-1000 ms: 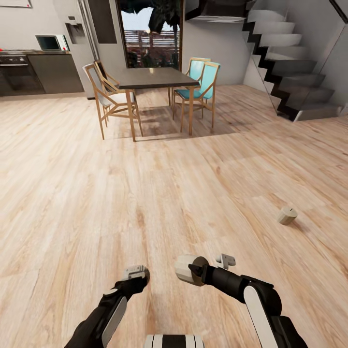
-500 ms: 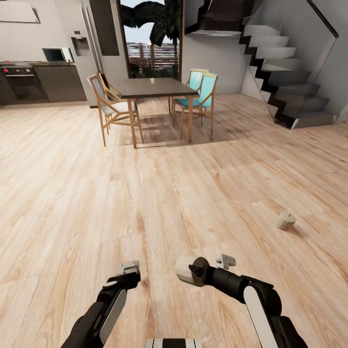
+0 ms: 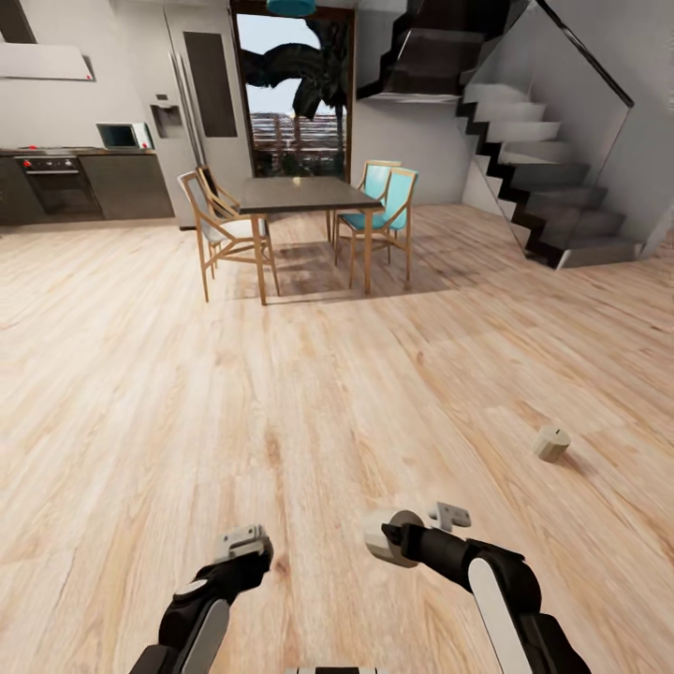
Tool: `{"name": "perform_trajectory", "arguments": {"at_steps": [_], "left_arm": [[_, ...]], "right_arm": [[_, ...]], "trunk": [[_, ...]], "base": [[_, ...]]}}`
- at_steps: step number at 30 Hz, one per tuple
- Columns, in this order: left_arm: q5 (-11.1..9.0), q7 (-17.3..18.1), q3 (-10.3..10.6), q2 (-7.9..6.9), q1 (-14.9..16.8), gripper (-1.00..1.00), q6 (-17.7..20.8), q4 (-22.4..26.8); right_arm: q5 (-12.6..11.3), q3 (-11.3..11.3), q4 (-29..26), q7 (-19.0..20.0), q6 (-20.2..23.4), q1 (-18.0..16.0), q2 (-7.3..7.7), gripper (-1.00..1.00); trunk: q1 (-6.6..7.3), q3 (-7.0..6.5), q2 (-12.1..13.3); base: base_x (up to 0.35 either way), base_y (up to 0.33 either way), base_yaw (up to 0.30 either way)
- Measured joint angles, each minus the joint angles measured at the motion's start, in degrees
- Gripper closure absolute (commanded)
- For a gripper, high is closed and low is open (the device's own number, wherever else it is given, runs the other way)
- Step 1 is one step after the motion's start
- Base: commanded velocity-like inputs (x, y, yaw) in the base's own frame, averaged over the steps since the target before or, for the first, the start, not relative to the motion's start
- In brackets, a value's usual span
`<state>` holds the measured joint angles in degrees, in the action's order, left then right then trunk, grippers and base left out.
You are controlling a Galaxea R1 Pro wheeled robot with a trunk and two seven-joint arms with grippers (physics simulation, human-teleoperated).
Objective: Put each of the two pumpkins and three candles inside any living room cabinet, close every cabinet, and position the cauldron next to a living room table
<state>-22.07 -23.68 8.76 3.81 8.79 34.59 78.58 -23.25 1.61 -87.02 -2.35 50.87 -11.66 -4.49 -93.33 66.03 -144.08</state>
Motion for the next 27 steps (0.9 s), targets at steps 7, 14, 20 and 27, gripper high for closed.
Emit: {"name": "perform_trajectory", "arguments": {"at_steps": [7, 14, 20, 27], "left_arm": [[-2.18, -0.01, 0.05, -0.1, -2.75, 1.0, 0.25, 1.42], [-2.3, 0.1, 0.05, -0.12, -2.92, 1.0, 0.28, 1.55], [-2.33, 0.14, 0.05, -0.18, -2.96, 1.0, 0.34, 1.52], [-2.28, 0.15, 0.05, -0.17, -3.01, 1.0, 0.27, 1.48]], "right_arm": [[0.34, 0.11, -0.02, -1.69, -0.25, -0.01, -0.22, 1.0], [-0.05, -0.03, -0.02, -1.69, -0.3, 0.0, -0.09, 1.0], [-0.36, -0.09, -0.02, -1.62, -0.35, 0.0, -0.14, 1.0], [-0.5, -0.25, -0.02, -1.42, -0.37, -0.02, -0.22, 1.0]], "trunk": [[0.18, -1.56, 0.09], [0.36, -3.11, 0.19], [0.52, -4.44, 0.27], [0.7, -5.99, 0.36]], "base": [[0.0, 0.0, 0.0], [0.0, 0.0, 0.0], [0.0, 0.0, 0.0], [0.0, 0.0, 0.0]]}}
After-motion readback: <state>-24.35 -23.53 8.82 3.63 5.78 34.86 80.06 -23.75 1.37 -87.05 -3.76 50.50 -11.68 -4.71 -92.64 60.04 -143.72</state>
